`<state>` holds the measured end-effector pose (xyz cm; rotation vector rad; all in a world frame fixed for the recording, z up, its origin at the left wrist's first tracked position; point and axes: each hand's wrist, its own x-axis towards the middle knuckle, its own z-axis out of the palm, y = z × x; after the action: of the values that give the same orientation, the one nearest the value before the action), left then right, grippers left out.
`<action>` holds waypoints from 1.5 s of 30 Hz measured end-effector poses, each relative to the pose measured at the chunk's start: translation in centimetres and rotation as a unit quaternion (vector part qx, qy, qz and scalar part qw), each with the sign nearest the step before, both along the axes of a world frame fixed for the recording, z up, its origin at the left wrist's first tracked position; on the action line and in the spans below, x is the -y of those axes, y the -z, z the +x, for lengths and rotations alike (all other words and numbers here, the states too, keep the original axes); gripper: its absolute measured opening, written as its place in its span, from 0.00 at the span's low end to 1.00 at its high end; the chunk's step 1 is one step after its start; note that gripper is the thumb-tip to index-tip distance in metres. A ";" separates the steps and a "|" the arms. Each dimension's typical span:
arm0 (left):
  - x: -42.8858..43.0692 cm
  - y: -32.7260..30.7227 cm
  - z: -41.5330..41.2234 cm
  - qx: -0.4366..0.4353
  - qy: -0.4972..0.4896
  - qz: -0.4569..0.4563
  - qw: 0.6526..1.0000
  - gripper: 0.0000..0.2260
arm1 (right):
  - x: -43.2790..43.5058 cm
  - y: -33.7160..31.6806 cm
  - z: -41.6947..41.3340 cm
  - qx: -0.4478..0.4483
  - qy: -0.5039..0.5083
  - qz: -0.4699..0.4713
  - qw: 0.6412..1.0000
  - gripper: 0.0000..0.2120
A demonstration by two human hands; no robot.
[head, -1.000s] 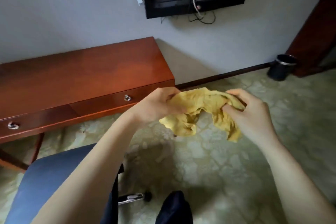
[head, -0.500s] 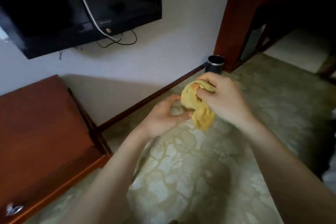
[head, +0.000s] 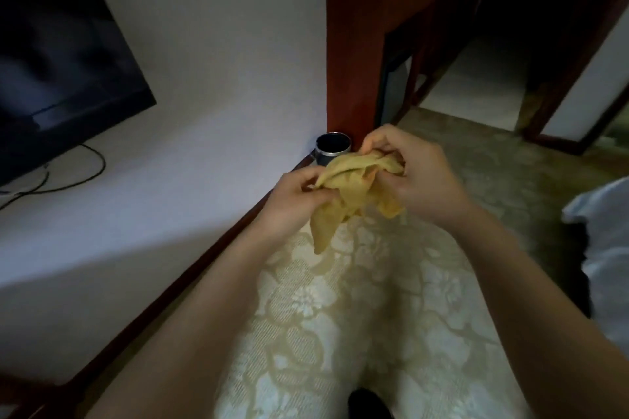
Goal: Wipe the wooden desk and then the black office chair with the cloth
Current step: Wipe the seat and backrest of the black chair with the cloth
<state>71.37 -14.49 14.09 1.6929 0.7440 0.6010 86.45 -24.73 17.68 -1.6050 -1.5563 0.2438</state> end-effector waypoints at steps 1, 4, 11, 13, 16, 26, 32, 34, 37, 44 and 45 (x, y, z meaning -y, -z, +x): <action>-1.4 -0.6 1.4 0.012 -0.027 -0.015 0.999 0.09 | -1.1 0.0 1.8 -0.009 -0.014 -0.031 0.999 0.17; -7.7 -2.6 7.0 0.039 -0.101 0.005 0.994 0.11 | -5.3 -0.6 8.9 -0.035 -0.022 -0.102 0.994 0.28; -21.3 -4.6 19.0 0.059 -0.024 0.049 0.997 0.15 | -18.9 0.2 20.4 -0.125 0.011 -0.098 0.987 0.22; -25.7 -4.6 22.8 0.096 0.028 -0.007 0.995 0.16 | -23.9 0.7 23.6 -0.158 -0.019 -0.113 0.981 0.26; -32.4 -4.6 28.2 0.139 0.082 -0.116 0.980 0.14 | -30.7 1.0 27.7 -0.278 -0.064 -0.130 0.950 0.26; -51.8 -4.3 46.5 0.054 0.057 -0.165 0.983 0.10 | -48.4 1.5 43.5 -0.449 0.063 -0.097 0.886 0.16; -60.7 -3.8 58.1 -0.029 0.059 -0.092 0.994 0.13 | -57.7 2.3 56.7 -0.417 0.087 -0.106 0.899 0.11; -63.8 -4.2 63.3 -0.035 0.039 -0.026 0.998 0.18 | -61.1 1.4 62.5 -0.341 0.064 -0.118 0.930 0.13; -67.5 -5.5 69.9 -0.058 -0.008 0.051 0.997 0.18 | -65.9 -1.4 70.3 -0.231 0.031 -0.120 0.965 0.16; -75.5 -9.3 81.3 0.035 -0.138 0.127 0.982 0.08 | -77.7 -8.6 83.4 0.077 0.044 -0.031 0.996 0.18; -76.6 -9.7 83.0 0.051 -0.159 0.132 0.977 0.08 | -79.4 -8.9 84.6 0.102 0.047 -0.009 0.994 0.17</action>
<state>154.32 62.08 23.82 1.7805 0.8985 1.0411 171.01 54.65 26.58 -1.7565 -1.6296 0.0434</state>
